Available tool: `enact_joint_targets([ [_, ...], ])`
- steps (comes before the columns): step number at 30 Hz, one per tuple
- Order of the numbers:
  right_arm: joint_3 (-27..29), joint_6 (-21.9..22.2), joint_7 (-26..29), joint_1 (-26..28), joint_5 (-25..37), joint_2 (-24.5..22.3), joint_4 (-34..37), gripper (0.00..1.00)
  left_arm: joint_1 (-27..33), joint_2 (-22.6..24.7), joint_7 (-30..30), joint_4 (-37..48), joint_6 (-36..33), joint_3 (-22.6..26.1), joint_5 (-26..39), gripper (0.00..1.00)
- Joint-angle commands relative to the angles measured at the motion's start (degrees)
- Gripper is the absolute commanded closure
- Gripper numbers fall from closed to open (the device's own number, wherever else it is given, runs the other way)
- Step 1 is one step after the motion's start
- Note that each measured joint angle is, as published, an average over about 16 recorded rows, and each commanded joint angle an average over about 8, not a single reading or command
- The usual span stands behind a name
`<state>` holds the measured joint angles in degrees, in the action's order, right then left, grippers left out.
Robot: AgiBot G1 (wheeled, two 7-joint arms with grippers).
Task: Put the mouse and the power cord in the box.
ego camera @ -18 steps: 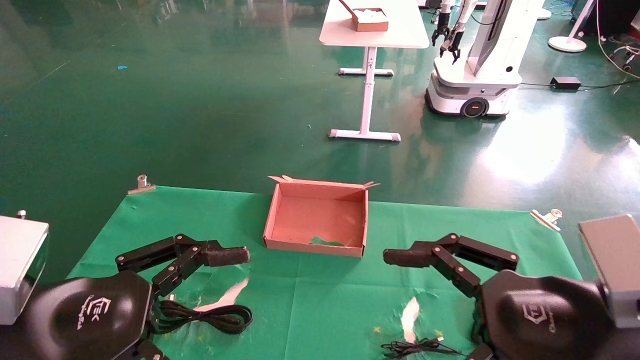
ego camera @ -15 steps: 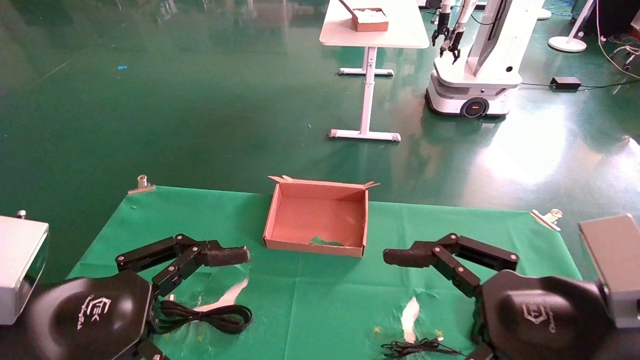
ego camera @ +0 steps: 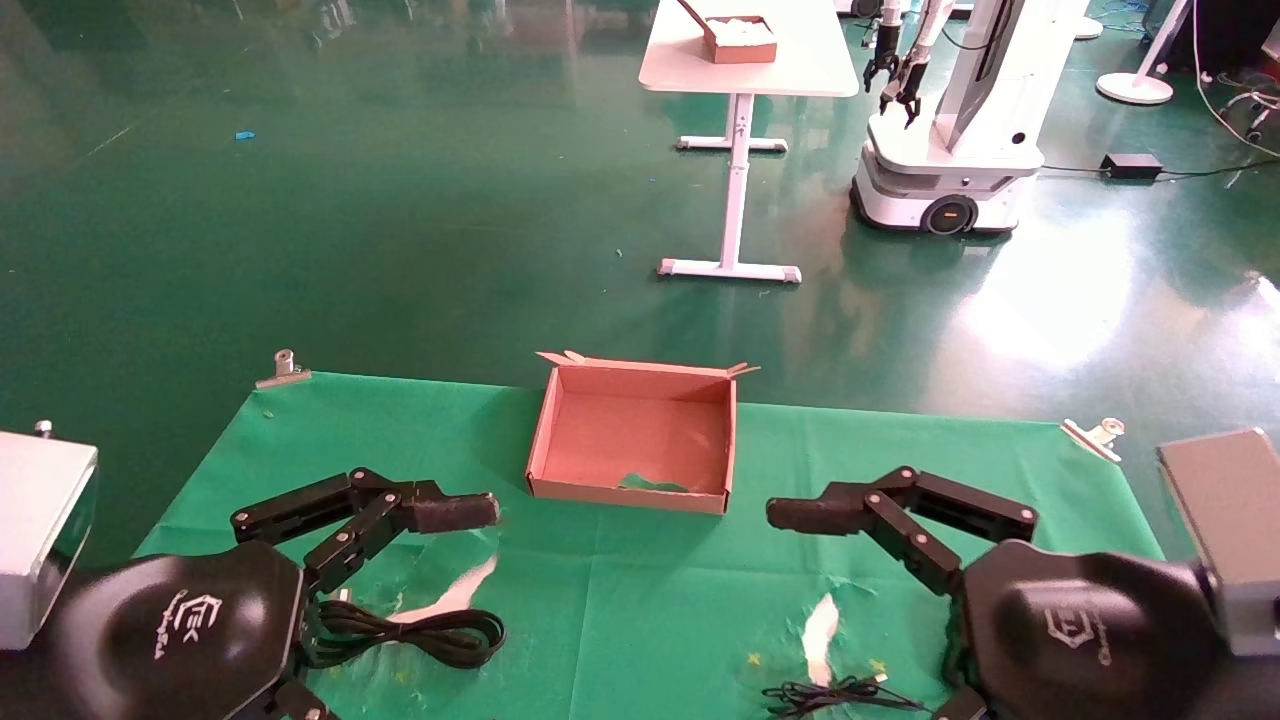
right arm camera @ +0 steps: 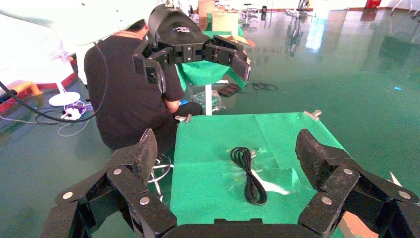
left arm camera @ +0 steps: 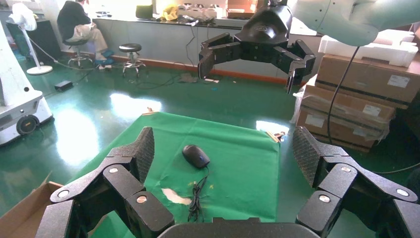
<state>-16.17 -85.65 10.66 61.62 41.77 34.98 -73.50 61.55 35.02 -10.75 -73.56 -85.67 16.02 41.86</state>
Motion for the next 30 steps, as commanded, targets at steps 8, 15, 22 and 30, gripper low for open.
enact_joint_targets([
  [8, 0.0, 0.0, 0.0, 0.0, 0.0, 0.0, 0.0, 0.0, 0.0, 0.0, 0.0, 0.0, 0.0, 0.0, 0.0, 0.0],
  [15, 0.01, -0.02, 0.0, -0.03, 0.0, -0.02, -0.01, 0.0, 0.0, 0.0, 0.0, 0.0, 0.0, 0.0, 0.0, 0.0],
  [22, -1.02, 0.16, 0.1, -0.12, 3.27, -1.27, -0.96, 0.0, 0.5, -0.76, -0.26, -1.18, -0.46, 1.78, 4.31, 0.0],
  [30, -6.25, 0.36, 3.32, 4.28, 18.96, -4.3, -3.49, 0.0, 7.22, -0.27, -1.08, -3.79, -0.62, 11.12, 28.84, 0.0],
])
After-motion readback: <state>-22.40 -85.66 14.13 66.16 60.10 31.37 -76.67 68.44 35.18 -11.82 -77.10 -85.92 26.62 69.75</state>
